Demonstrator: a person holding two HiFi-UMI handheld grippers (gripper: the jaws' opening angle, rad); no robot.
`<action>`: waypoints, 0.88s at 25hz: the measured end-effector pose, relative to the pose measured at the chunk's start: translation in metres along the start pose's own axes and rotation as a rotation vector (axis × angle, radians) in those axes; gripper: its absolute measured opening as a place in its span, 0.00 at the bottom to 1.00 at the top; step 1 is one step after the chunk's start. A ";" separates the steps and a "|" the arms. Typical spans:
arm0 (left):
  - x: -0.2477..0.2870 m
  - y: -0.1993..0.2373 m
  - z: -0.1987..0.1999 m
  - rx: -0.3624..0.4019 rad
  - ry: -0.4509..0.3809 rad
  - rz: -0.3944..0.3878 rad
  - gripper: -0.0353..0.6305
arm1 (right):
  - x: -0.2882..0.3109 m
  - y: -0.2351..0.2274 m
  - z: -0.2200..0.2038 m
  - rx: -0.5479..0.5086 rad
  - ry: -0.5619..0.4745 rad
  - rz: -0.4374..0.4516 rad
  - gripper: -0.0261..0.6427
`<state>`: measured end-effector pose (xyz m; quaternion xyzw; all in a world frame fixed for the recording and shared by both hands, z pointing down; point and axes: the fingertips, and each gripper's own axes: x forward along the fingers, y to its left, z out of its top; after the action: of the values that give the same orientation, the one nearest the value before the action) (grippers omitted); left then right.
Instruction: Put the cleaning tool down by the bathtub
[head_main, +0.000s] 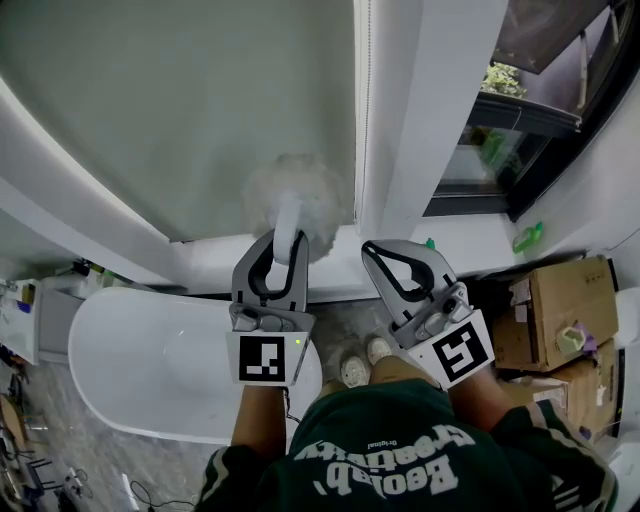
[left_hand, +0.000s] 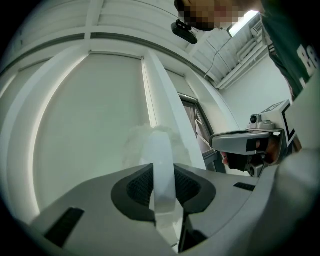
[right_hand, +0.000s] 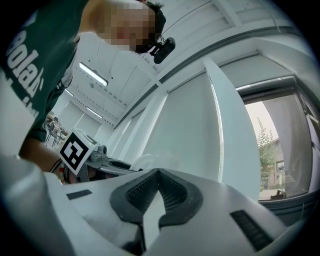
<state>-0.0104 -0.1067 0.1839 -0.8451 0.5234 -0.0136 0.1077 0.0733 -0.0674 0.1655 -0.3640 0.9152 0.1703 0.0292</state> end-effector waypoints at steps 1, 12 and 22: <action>-0.002 0.001 -0.001 0.002 0.002 0.008 0.19 | 0.002 0.001 -0.001 0.001 -0.006 0.011 0.06; -0.027 0.041 -0.004 -0.003 0.034 0.167 0.19 | 0.045 0.013 0.005 0.022 -0.074 0.151 0.06; -0.042 0.061 -0.006 0.029 0.073 0.341 0.19 | 0.076 0.024 0.005 0.053 -0.142 0.327 0.06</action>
<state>-0.0843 -0.0971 0.1817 -0.7415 0.6624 -0.0333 0.1018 0.0008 -0.0994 0.1544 -0.1967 0.9620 0.1736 0.0752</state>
